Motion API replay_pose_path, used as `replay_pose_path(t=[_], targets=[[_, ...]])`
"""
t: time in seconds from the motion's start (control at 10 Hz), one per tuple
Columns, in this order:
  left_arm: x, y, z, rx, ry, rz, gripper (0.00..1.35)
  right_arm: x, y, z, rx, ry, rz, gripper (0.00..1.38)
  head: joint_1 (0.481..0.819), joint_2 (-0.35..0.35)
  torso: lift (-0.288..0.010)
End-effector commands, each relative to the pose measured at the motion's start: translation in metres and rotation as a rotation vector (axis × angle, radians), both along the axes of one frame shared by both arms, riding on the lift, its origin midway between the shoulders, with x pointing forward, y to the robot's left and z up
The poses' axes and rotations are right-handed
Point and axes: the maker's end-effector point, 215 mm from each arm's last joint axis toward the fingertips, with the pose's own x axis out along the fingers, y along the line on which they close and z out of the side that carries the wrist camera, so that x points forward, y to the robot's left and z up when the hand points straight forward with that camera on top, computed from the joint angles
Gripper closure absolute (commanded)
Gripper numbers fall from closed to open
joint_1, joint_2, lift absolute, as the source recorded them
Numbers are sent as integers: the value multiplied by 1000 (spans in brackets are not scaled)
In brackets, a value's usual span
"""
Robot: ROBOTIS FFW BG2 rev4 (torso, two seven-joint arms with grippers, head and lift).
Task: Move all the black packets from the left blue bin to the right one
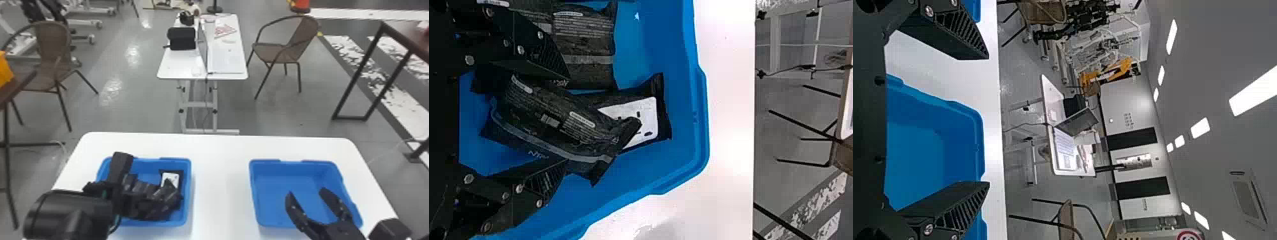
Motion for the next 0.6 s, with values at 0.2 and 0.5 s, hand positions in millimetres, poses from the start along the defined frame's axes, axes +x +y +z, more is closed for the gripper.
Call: replay_pose_path(t=[0.2, 0.5], targets=[[-7, 2, -19, 50, 81, -67, 998, 3, 4, -1, 20, 1, 7, 121, 695, -26, 0], [-8, -1, -29, 37, 56, -97, 1208, 3, 4, -3, 31, 1, 9, 121, 695, -21, 0]])
